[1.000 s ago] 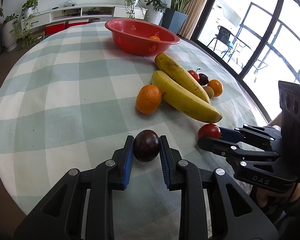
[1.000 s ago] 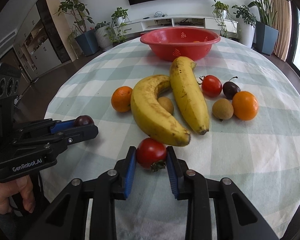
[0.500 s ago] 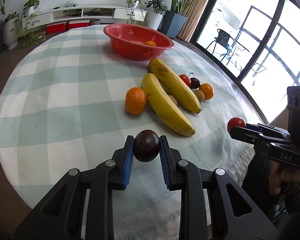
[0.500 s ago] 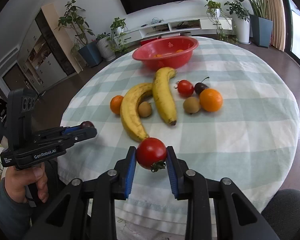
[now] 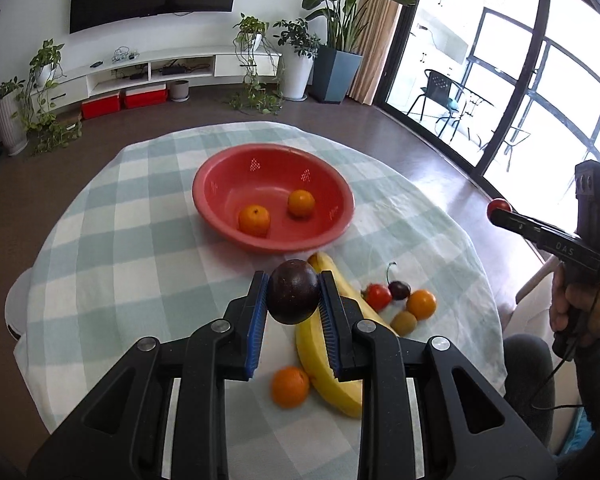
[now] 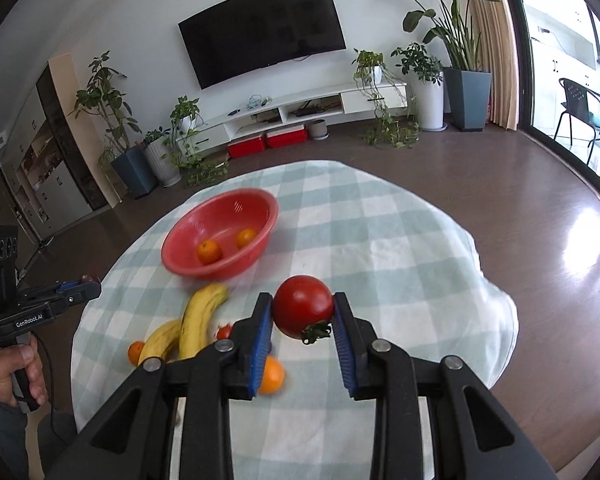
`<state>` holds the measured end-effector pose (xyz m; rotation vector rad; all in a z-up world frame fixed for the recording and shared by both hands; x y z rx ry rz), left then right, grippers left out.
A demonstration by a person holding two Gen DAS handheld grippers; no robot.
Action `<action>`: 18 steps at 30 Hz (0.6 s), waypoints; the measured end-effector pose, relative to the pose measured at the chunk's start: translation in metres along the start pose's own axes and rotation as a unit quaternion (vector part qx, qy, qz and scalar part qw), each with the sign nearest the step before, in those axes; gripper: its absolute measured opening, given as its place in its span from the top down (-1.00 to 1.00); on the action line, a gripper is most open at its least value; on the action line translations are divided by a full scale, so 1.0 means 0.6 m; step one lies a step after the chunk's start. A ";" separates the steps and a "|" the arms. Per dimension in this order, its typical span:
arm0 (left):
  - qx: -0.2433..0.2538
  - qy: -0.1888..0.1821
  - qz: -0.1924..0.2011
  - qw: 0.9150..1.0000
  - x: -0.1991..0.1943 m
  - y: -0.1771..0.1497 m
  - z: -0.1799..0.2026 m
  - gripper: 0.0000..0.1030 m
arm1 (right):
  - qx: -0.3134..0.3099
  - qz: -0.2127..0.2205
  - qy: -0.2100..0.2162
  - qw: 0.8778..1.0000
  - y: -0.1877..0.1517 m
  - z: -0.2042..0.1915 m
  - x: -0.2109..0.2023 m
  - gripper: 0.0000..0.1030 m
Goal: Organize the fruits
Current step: 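Carry the plum and tomato to the red bowl and release both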
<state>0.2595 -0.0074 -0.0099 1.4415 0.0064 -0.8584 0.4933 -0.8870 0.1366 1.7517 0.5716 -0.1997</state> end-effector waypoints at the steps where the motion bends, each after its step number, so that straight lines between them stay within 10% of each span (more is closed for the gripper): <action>1: 0.005 0.002 0.000 1.000 0.015 0.020 -0.003 0.55 | -0.004 0.004 0.003 1.000 0.020 -0.001 0.014 0.37; 7: 0.032 0.019 -0.027 0.999 0.134 0.092 -0.022 0.55 | -0.030 -0.035 0.053 0.998 0.080 -0.065 0.145 0.37; 18: 0.037 0.038 -0.076 0.996 0.285 0.056 -0.059 0.55 | -0.134 -0.130 0.087 0.979 -0.010 -0.177 0.287 0.37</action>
Point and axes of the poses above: each gripper's, at about its wrist camera, not at the fingertips, and x roughly the way its jaws point, z to its right, y to its top, the point moved 7 cm from there along x, roughly the way its jaws point, and after that the axes turned 15 degrees about z, right-handed, at the moved point
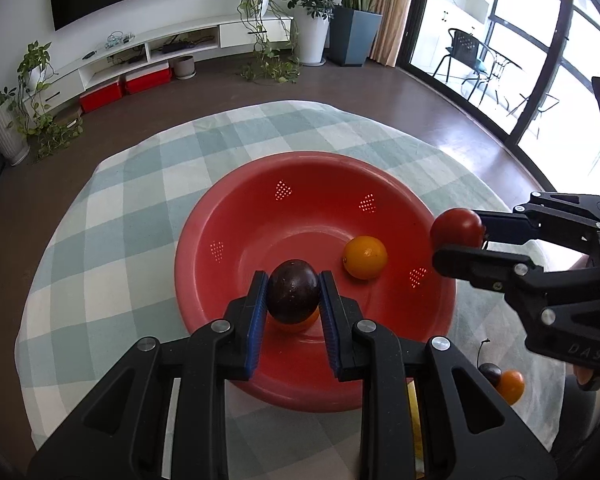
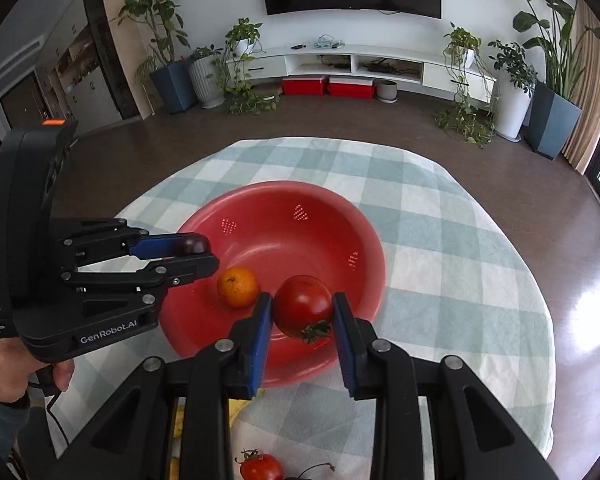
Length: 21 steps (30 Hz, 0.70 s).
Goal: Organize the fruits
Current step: 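Carry the plum and tomato to the red bowl and release both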
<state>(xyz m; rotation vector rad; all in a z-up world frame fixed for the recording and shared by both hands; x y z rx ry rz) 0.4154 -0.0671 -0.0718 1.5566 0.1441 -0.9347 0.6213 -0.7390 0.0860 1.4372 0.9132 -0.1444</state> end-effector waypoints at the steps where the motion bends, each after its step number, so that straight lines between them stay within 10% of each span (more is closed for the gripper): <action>1: 0.004 0.001 -0.002 1.000 0.005 -0.007 0.002 0.55 | -0.011 -0.005 0.000 1.000 -0.003 -0.006 0.006 0.37; 15: 0.024 0.004 -0.021 0.999 0.038 -0.046 0.019 0.53 | -0.079 -0.047 -0.027 0.995 -0.043 -0.026 0.046 0.37; 21: 0.017 0.014 -0.022 1.000 0.038 -0.056 0.013 0.17 | -0.073 -0.045 -0.029 0.996 -0.045 -0.023 0.043 0.36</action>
Point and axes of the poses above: each gripper's, at about its wrist camera, not at the fingertips, and x roughly the way its jaws point, z to its right, y to its top, the point moved 7 cm from there along x, roughly the way its jaws point, and after that the axes turned 15 degrees about z, right-handed, at the moved point
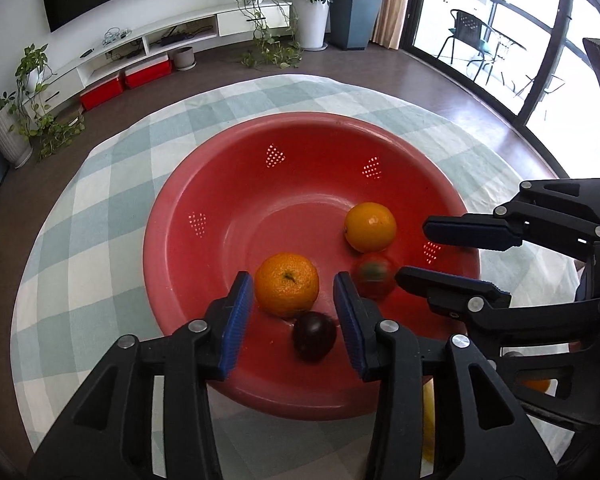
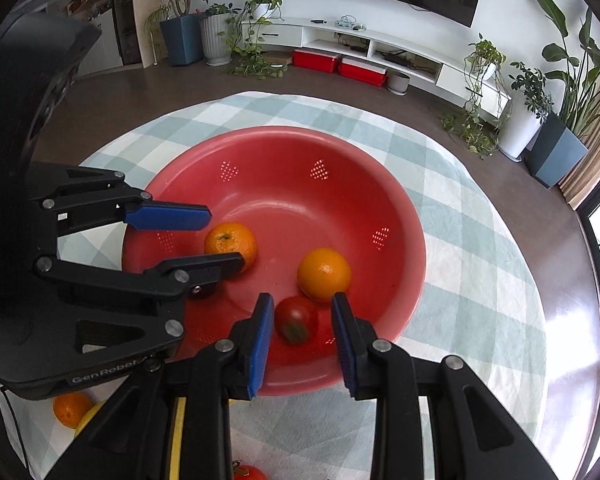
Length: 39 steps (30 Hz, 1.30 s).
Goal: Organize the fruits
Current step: 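Carry the plum and tomato to the red bowl and release both, then withdraw both grippers from the red bowl back toward the fruit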
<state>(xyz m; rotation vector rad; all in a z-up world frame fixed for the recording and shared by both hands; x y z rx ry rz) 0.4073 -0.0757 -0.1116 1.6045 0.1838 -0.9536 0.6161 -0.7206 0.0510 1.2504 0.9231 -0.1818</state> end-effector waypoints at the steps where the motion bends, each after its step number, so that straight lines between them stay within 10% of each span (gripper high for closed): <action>1: -0.003 0.000 0.001 1.000 -0.001 -0.001 -0.002 0.11 | 0.001 0.001 0.001 1.000 -0.001 0.000 -0.002 0.36; 8: -0.009 0.008 0.030 0.999 -0.045 0.005 -0.006 -0.20 | 0.008 0.017 0.001 1.000 0.000 -0.003 -0.030 0.22; 17: -0.022 0.015 0.100 0.995 -0.184 -0.008 -0.001 -0.87 | 0.060 0.093 0.011 0.994 -0.023 0.008 -0.170 -0.45; 39: -0.131 0.003 0.081 0.988 -0.342 -0.315 0.076 -0.95 | 0.200 0.111 0.032 0.973 -0.287 -0.094 -0.307 -0.57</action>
Point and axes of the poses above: each gripper's, at about its wrist camera, not at the fingertips, and x roughly the way its jaws point, z to its right, y to its top, the point moved 7 cm from there along x, roughly the way its jaws point, and after that the axes turned 15 degrees about z, right-handed, at the moved point
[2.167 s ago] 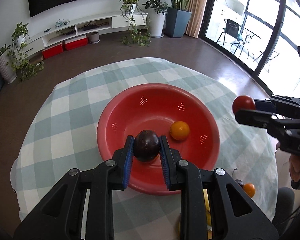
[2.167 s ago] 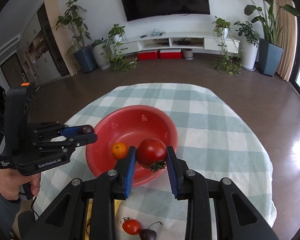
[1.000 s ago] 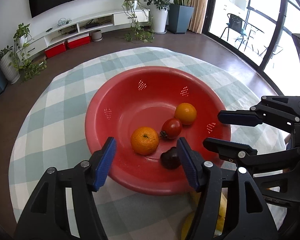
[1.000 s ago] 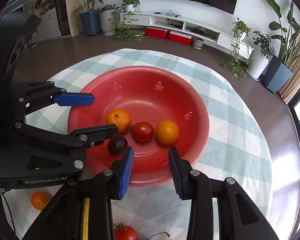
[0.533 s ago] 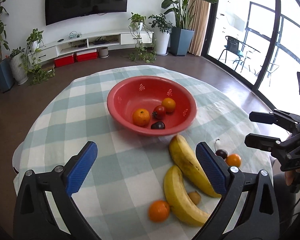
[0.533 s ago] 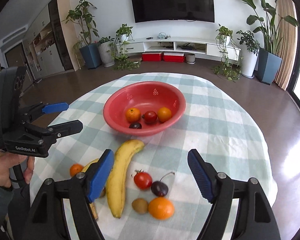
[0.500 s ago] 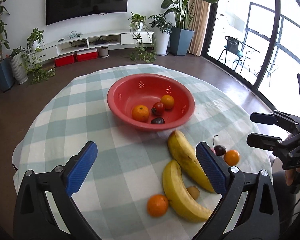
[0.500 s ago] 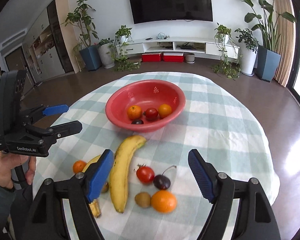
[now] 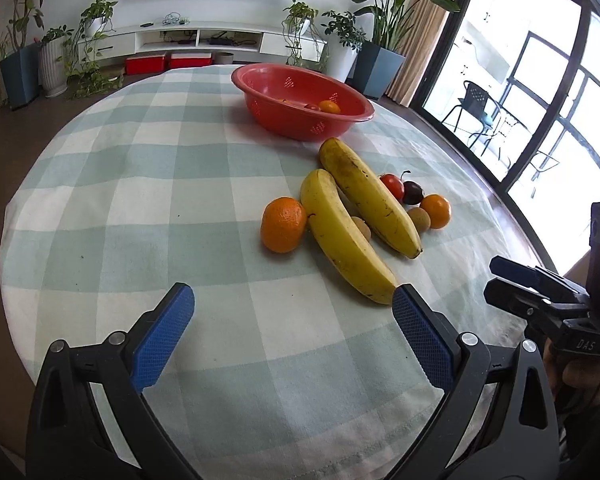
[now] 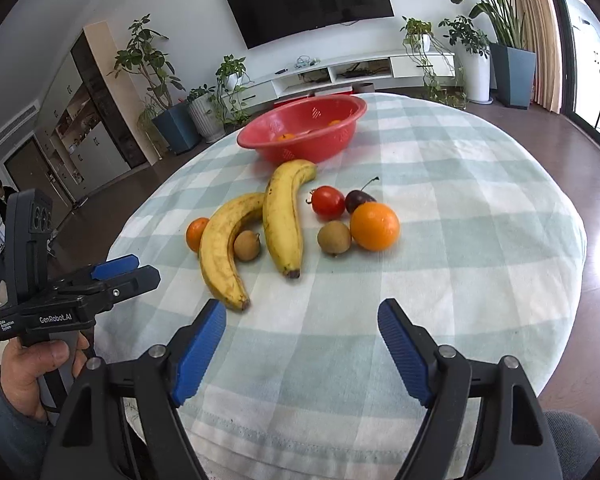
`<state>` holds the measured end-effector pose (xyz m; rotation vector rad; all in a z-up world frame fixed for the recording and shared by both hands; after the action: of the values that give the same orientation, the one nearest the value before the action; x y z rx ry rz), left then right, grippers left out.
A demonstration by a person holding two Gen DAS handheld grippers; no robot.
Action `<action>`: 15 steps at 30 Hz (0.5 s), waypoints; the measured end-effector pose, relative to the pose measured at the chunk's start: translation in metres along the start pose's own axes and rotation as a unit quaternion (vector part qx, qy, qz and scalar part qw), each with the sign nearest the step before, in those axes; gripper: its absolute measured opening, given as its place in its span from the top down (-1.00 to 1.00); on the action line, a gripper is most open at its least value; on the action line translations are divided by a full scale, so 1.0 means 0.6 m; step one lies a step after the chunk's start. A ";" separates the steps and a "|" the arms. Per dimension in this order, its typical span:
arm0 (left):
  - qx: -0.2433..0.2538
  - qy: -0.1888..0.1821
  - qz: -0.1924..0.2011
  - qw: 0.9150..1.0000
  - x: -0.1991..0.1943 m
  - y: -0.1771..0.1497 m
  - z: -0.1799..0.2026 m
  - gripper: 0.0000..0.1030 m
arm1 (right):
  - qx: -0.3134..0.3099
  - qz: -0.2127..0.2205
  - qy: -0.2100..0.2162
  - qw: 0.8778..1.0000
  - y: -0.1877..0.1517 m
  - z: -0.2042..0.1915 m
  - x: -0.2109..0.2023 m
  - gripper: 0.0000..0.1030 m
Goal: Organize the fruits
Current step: 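Withdraw both grippers from the red bowl back toward the fruit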
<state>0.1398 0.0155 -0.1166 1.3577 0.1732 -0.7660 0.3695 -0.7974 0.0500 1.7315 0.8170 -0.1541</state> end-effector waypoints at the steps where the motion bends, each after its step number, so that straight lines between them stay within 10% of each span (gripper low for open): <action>1: 0.002 0.000 0.001 1.000 0.001 0.003 0.001 -0.95 | 0.001 0.001 0.002 1.000 0.001 -0.001 -0.001 -0.57; 15: 0.154 -0.071 -0.052 0.984 0.075 0.068 -0.013 -0.60 | 0.002 0.000 0.002 1.000 -0.004 0.006 -0.002 -0.54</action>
<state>0.2001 0.0056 -0.1092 1.5882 0.0109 -1.0052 0.3685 -0.8011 0.0475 1.7368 0.8206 -0.1528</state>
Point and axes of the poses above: each gripper's, at about its wrist camera, not at the fingertips, and x roughly the way its jaws point, z to its right, y to its top, the point moved 7 cm from there along x, roughly the way its jaws point, and after that the axes turned 15 degrees about z, right-handed, at the moved point
